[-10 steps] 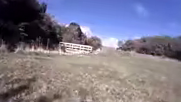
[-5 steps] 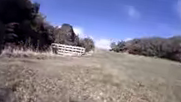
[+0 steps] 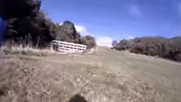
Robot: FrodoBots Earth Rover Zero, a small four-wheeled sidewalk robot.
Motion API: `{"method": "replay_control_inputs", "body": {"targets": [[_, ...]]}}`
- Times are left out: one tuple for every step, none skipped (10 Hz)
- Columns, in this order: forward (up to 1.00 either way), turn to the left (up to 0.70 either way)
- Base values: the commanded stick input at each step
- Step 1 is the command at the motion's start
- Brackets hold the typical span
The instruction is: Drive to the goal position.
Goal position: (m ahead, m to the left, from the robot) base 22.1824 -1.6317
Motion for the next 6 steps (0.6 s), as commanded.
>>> {"method": "replay_control_inputs", "body": {"targets": [[0.70,0.00],[0.70,0.00],[0.70,-0.22],[0.70,-0.28],[0.70,-0.34],[0.70,-0.35]]}}
